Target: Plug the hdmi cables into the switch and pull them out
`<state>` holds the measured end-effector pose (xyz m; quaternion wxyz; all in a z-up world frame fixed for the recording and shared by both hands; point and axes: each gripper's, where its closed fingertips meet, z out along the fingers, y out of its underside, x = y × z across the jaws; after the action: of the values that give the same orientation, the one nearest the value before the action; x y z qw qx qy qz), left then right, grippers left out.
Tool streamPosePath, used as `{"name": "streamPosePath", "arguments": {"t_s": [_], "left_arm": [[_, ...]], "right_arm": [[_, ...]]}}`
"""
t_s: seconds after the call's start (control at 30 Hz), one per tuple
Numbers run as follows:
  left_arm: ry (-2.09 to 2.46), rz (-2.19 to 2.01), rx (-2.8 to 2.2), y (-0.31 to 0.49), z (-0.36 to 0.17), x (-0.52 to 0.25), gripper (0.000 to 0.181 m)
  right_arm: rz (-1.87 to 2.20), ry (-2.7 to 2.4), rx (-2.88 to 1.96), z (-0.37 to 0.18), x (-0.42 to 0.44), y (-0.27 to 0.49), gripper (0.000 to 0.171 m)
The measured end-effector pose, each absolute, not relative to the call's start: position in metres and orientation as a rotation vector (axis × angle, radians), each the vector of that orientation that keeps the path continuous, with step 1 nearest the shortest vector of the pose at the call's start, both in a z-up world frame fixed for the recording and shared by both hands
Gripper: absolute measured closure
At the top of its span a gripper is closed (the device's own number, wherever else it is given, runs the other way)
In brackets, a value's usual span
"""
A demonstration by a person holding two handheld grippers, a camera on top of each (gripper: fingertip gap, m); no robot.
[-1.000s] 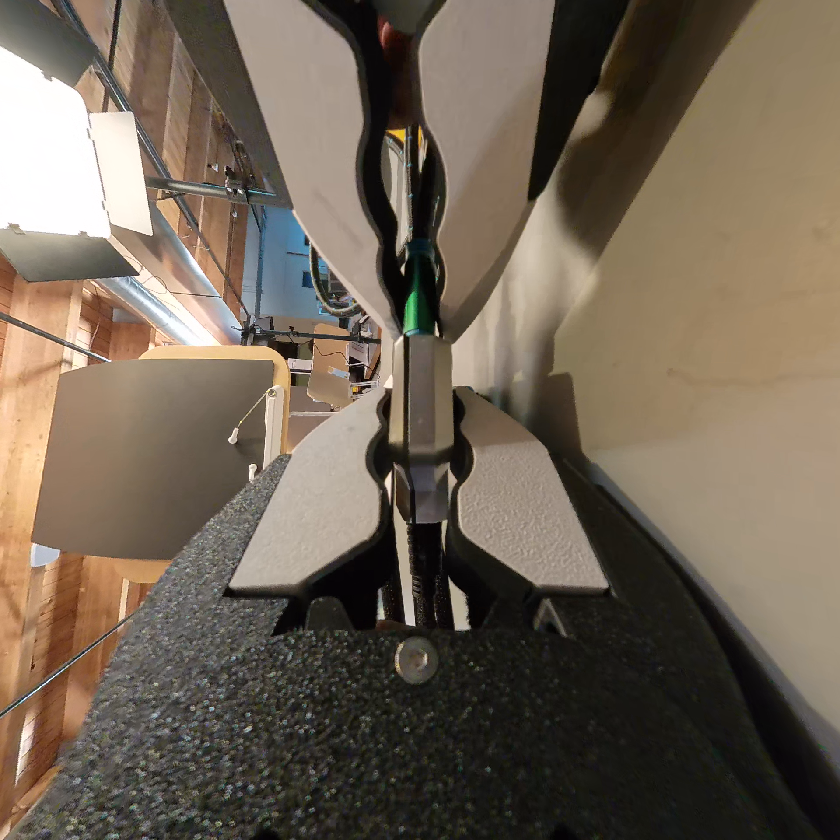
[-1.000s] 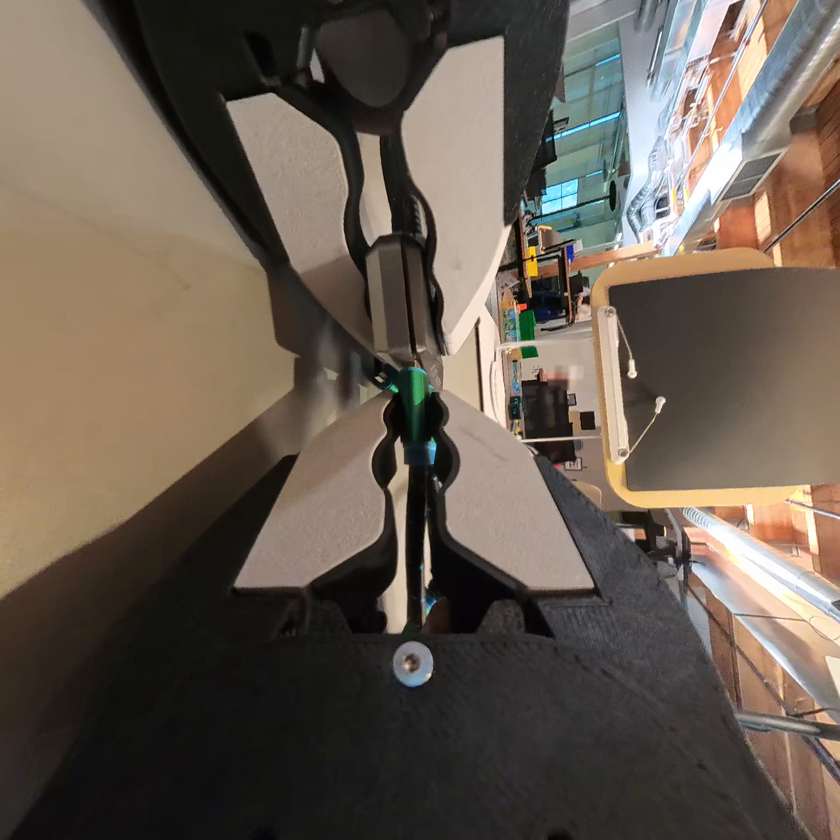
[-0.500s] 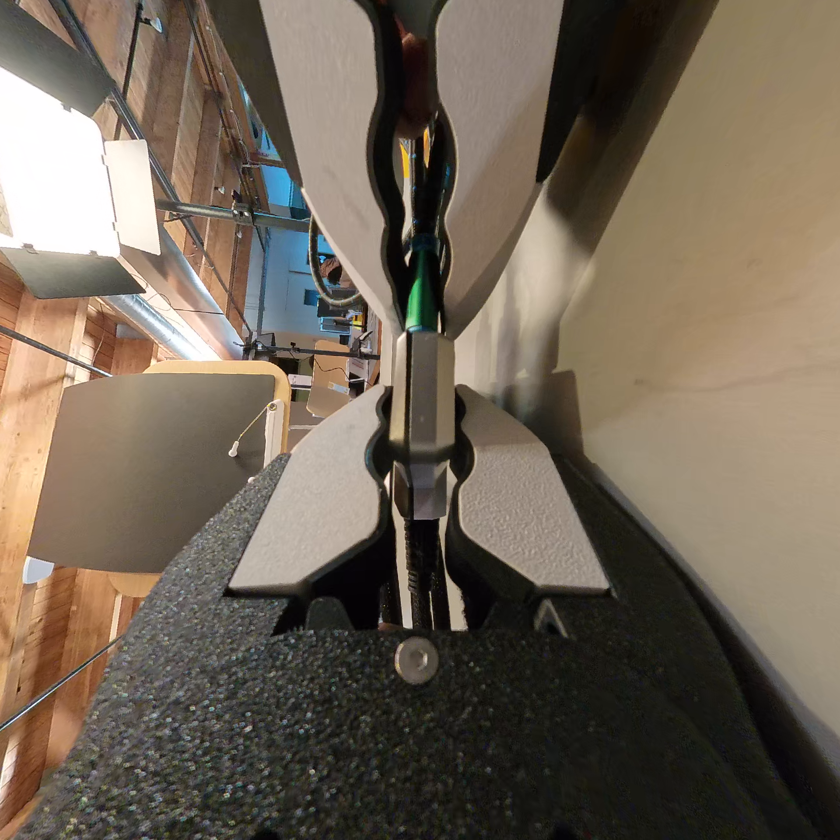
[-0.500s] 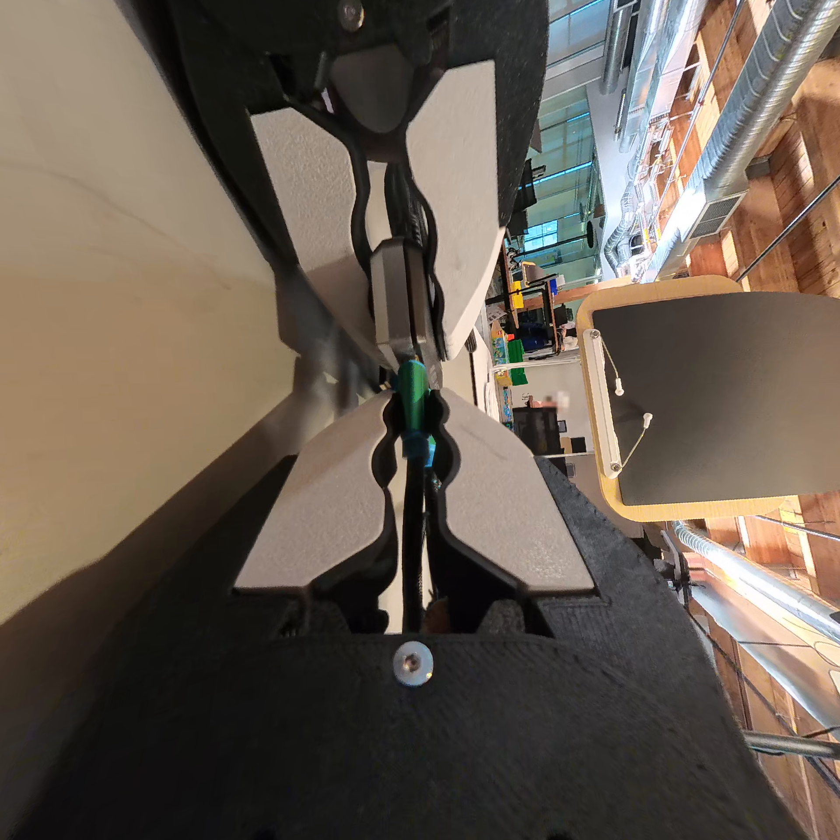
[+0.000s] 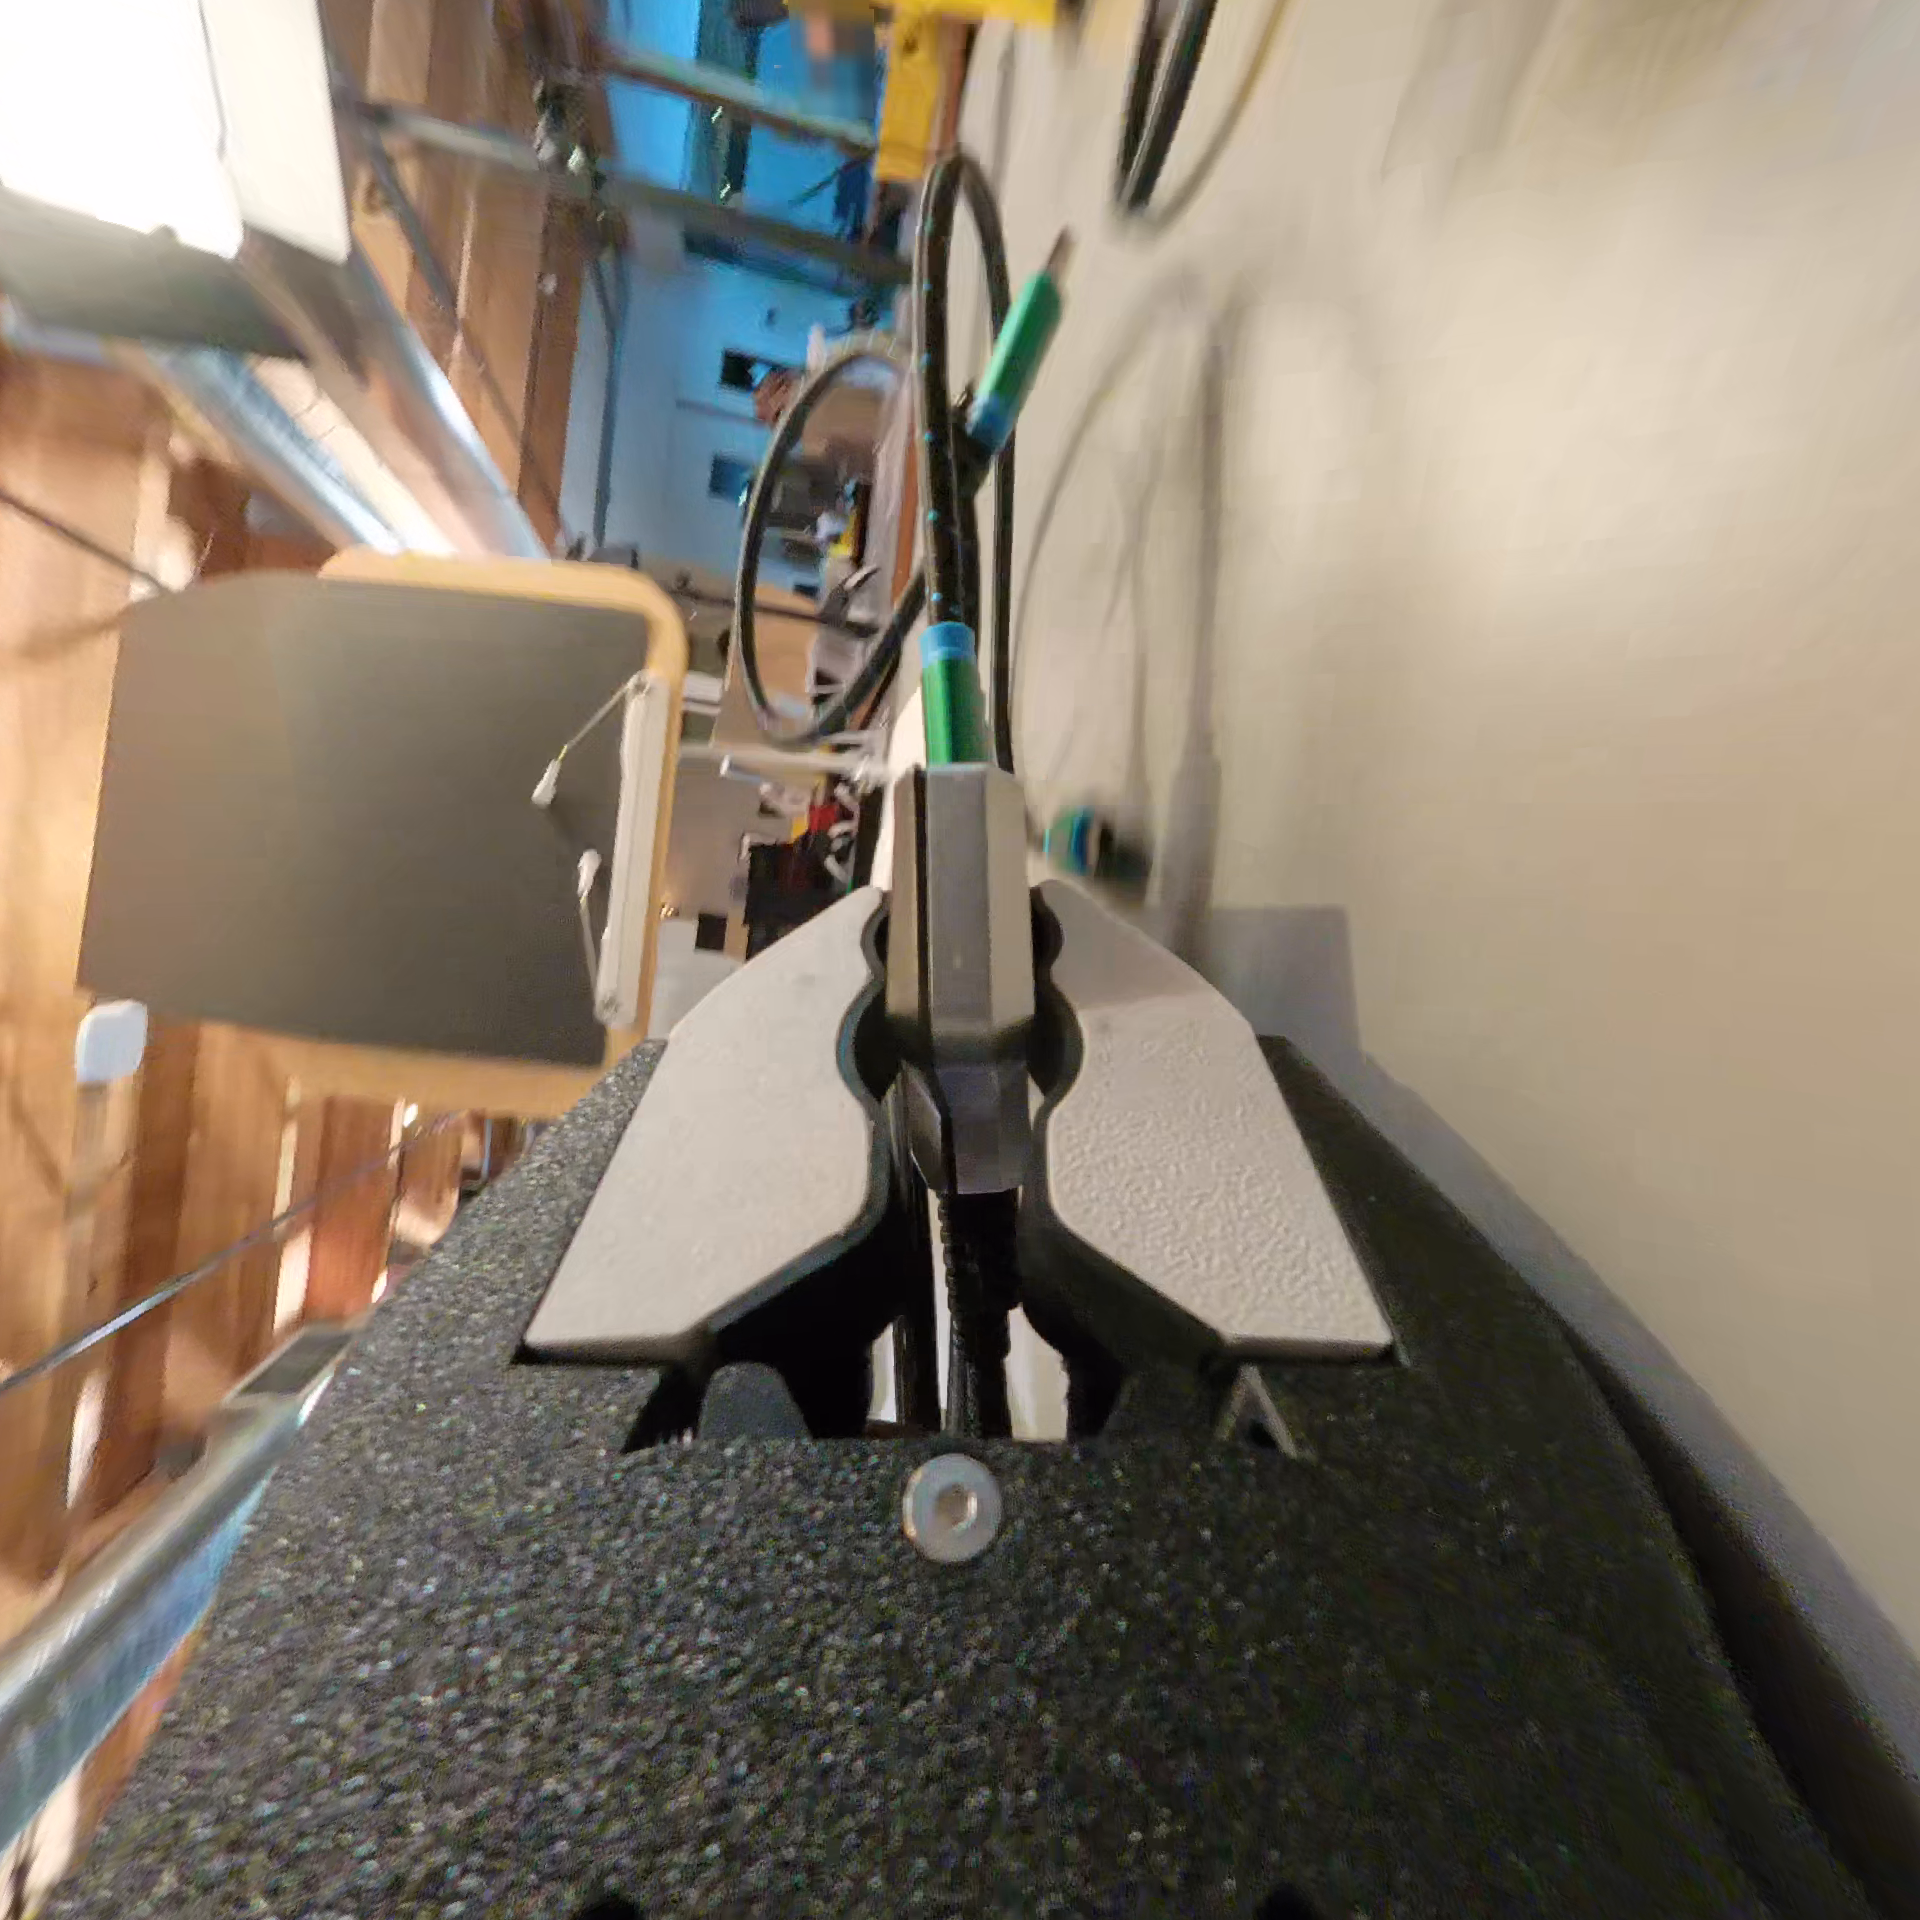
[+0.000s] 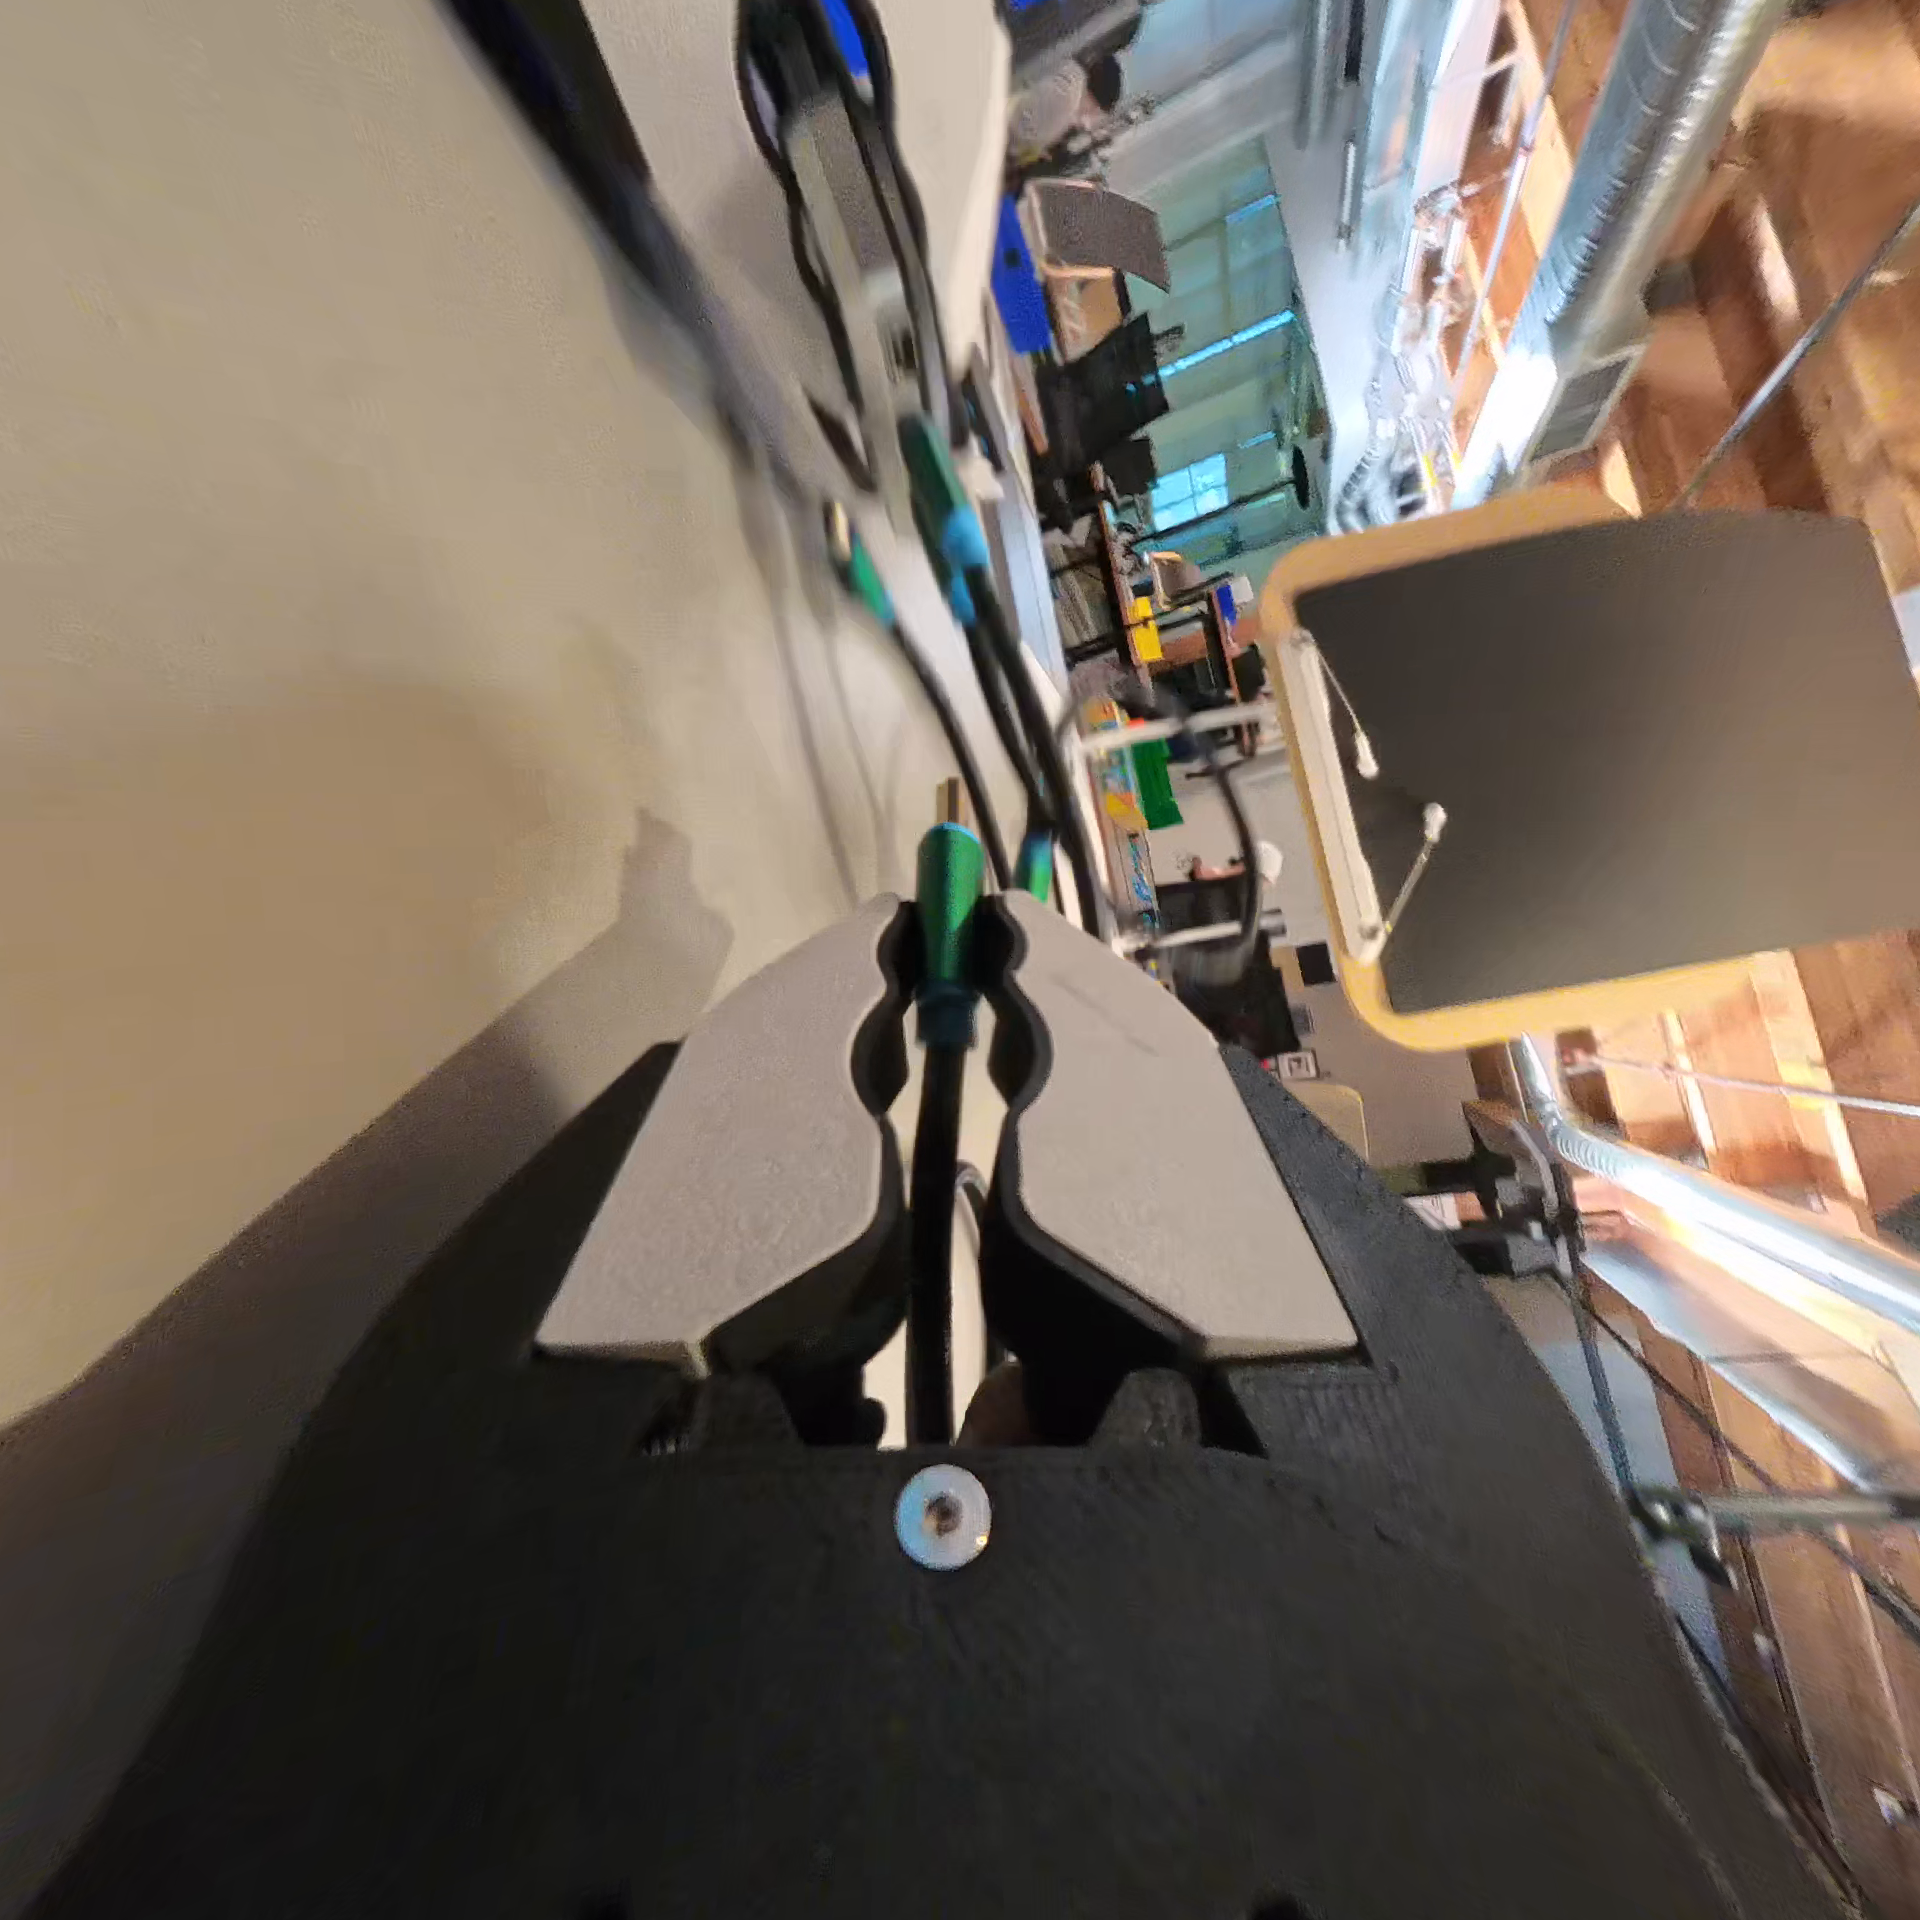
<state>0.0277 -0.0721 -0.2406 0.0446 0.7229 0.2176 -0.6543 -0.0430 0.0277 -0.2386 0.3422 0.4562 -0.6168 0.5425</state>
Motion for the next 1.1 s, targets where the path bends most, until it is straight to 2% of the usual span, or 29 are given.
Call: {"name": "streamPosePath", "arguments": {"t_s": [0.23,0.43,0.57,0.67,0.8,0.9,1.0,1.1], "left_arm": [[0.756,-2.061,2.161,-0.083,-0.231,0.031,0.159],[0.840,-2.086,2.192,-0.087,-0.228,0.034,0.159],[0.852,-2.069,2.229,-0.087,-0.231,0.032,0.159],[0.853,-2.059,2.236,-0.087,-0.232,0.031,0.159],[0.856,-2.054,2.236,-0.086,-0.232,0.032,0.159],[0.861,-2.054,2.239,-0.085,-0.231,0.034,0.159],[0.867,-2.048,2.246,-0.085,-0.231,0.033,0.159],[0.858,-2.036,2.261,-0.082,-0.233,0.030,0.159]], "right_arm": [[1.390,-1.600,1.201,-0.242,-0.050,0.032,0.159],[1.449,-1.507,1.122,-0.216,-0.056,0.037,0.159],[1.624,-1.463,1.010,-0.169,-0.043,0.049,0.160],[1.796,-1.448,0.822,-0.112,-0.047,0.065,0.159],[1.932,-1.388,0.567,-0.032,-0.079,0.106,0.159],[1.867,-1.361,0.458,0.009,-0.114,0.142,0.160],[1.612,-1.490,0.417,0.000,-0.163,0.157,0.159],[1.405,-1.605,0.377,-0.045,-0.217,0.160,0.160]]}}
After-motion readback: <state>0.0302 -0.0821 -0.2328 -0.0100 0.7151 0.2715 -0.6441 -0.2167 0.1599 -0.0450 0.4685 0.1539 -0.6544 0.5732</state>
